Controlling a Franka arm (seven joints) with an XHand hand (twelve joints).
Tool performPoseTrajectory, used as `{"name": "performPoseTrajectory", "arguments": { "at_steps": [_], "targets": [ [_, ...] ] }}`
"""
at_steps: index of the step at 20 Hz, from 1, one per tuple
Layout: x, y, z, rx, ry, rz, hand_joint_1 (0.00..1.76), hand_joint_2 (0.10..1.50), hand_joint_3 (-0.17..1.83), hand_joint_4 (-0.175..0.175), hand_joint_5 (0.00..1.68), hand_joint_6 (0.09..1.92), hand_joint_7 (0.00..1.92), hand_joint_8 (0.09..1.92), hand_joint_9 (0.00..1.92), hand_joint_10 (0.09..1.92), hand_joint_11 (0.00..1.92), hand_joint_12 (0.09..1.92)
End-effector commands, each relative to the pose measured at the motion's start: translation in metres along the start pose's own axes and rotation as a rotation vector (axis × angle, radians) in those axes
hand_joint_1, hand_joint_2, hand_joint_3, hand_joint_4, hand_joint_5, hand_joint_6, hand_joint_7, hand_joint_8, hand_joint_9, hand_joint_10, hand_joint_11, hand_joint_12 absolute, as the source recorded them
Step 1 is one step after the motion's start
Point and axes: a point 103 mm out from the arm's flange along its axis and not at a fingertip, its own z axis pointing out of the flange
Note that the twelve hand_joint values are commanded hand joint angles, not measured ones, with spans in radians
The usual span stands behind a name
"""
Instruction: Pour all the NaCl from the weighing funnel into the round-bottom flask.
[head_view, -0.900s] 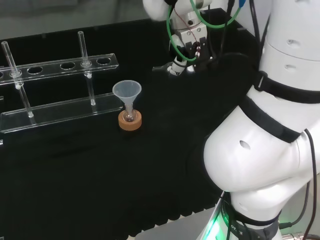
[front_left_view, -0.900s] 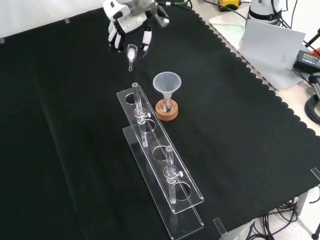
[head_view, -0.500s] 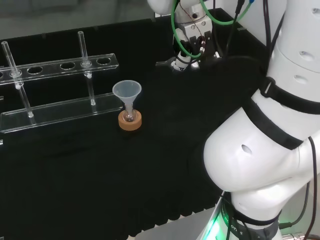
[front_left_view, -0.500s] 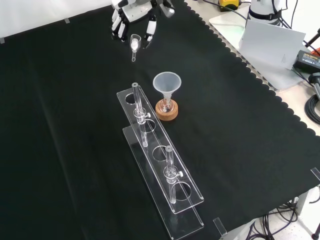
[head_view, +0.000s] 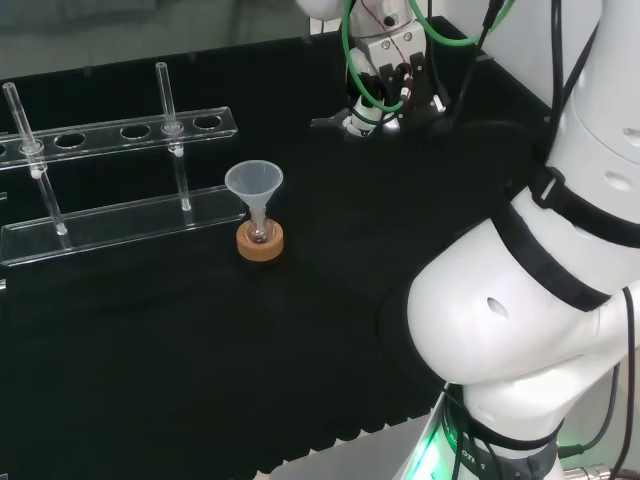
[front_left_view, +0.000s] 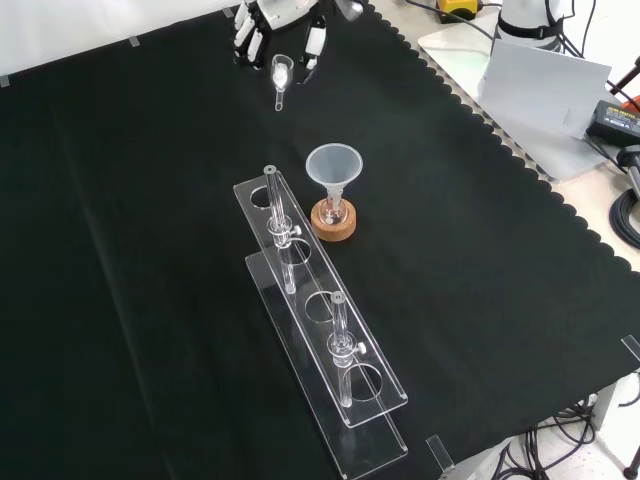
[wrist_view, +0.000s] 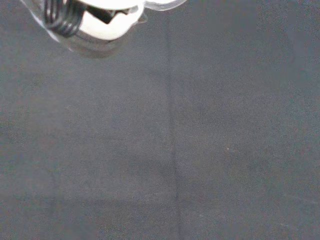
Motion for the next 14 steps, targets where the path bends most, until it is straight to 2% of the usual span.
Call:
{"name": "performPoseTrajectory", "arguments": {
  "at_steps": [1, 14],
  "targets": [
    [0.018, -0.023, -0.012, 0.010, -0.021, -0.012, 1.08, 0.72, 0.67, 0.175, 1.12, 0.94, 0.60, 0.64, 1.00, 0.35, 0.82, 1.08],
    [0.063, -0.054, -0.016, 0.049, -0.065, -0.037, 1.08, 0.72, 0.67, 0.175, 1.13, 0.93, 0.60, 0.64, 0.99, 0.35, 0.80, 1.08]
  ]
}}
